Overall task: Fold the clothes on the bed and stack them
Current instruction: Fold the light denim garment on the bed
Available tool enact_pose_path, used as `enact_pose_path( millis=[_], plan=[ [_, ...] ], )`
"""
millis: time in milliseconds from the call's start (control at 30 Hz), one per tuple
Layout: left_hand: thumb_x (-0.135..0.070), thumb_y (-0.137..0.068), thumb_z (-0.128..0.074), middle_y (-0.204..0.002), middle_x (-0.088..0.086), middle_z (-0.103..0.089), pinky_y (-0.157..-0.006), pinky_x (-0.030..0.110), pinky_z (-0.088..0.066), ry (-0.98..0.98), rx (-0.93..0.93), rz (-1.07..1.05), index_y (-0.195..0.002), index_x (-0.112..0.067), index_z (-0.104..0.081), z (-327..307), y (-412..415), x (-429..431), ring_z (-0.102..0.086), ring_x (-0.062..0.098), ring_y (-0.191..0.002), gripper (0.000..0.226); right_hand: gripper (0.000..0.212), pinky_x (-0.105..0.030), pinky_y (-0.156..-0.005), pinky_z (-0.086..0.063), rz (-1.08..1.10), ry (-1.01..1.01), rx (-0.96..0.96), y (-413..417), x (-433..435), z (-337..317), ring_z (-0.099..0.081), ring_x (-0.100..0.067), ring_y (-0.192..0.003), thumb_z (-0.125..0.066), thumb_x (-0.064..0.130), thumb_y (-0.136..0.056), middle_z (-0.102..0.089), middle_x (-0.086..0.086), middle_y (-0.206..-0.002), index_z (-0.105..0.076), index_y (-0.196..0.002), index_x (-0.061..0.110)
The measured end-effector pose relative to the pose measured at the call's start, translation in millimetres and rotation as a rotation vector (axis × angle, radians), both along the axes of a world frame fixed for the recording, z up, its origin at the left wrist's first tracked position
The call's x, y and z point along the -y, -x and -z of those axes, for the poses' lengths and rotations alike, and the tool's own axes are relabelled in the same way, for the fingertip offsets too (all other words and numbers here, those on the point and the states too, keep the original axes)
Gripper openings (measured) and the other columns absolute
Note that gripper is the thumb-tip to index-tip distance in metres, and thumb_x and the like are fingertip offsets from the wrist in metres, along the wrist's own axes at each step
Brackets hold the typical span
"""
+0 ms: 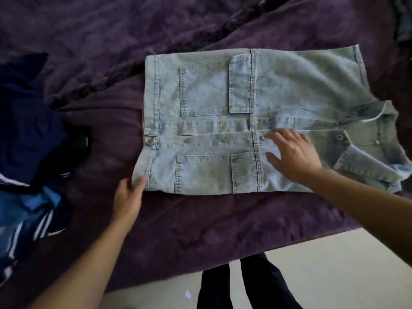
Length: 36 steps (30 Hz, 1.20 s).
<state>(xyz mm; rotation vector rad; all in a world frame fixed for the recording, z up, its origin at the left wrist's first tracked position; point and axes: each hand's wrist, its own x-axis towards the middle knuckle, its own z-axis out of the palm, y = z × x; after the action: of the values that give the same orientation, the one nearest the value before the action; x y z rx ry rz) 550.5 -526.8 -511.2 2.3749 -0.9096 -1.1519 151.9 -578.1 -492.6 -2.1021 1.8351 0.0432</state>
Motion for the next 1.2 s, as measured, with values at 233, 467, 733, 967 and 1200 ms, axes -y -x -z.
enact_pose_path(
  millis=[233, 467, 733, 967, 1200],
  plan=[
    [-0.026, -0.08, -0.073, -0.115, 0.013, -0.059, -0.094, 0.04, -0.046, 0.243, 0.216, 0.52, -0.102, -0.008, -0.069, 2.4, -5.7, 3.1, -0.056, 0.028, -0.108, 0.029, 0.061, -0.045, -0.104, -0.031, -0.033, -0.257, 0.016, -87.1, 45.9, 31.6, -0.037, -0.027, -0.132, -0.059, 0.048, -0.087, -0.043, -0.003, -0.144, -0.039, -0.141, 0.027],
    [-0.02, -0.087, -0.055, -0.065, 0.003, -0.046, -0.055, 0.034, -0.035, 0.248, 0.053, 0.267, -0.071, -0.005, -0.048, -44.1, 9.1, 78.6, -0.044, 0.015, -0.063, 0.023, 0.049, -0.042, -0.097, -0.041, 0.066, -0.257, 0.017, -74.4, 41.8, 24.8, -0.051, -0.03, -0.121, -0.05, 0.054, -0.092, -0.055, -0.007, -0.133, -0.051, -0.131, 0.025],
    [-0.018, -0.088, -0.052, -0.11, 0.014, -0.062, -0.074, 0.039, -0.044, -0.363, 0.562, 0.519, -0.107, -0.013, -0.05, -14.2, -18.4, -10.8, -0.06, 0.037, -0.102, 0.02, 0.049, -0.049, -0.104, -0.033, 0.022, -0.024, -0.04, -42.9, -0.5, 23.2, -0.036, -0.031, -0.134, -0.056, 0.042, -0.092, -0.041, -0.008, -0.147, -0.048, -0.136, 0.022],
    [-0.028, -0.083, -0.067, -0.134, 0.015, -0.047, -0.089, 0.048, -0.045, 0.165, 0.626, 1.04, -0.128, -0.019, -0.057, -3.7, 20.5, -22.1, -0.047, 0.036, -0.119, 0.048, 0.067, -0.053, -0.112, -0.023, 0.439, -0.098, -0.249, 58.9, -64.5, 26.3, -0.02, -0.031, -0.142, -0.065, 0.049, -0.081, -0.028, -0.013, -0.153, -0.042, -0.138, 0.021],
    [-0.029, -0.09, -0.055, -0.139, 0.012, -0.037, -0.098, 0.041, -0.038, -0.072, 0.637, 1.153, -0.136, -0.017, -0.041, 0.3, 73.7, -23.8, -0.038, 0.031, -0.124, 0.05, 0.057, -0.047, -0.101, -0.04, 0.795, -0.295, -0.302, 146.2, -68.5, -25.4, -0.051, -0.035, -0.121, -0.074, 0.046, -0.075, -0.056, -0.015, -0.131, -0.06, -0.125, 0.023]
  ],
)
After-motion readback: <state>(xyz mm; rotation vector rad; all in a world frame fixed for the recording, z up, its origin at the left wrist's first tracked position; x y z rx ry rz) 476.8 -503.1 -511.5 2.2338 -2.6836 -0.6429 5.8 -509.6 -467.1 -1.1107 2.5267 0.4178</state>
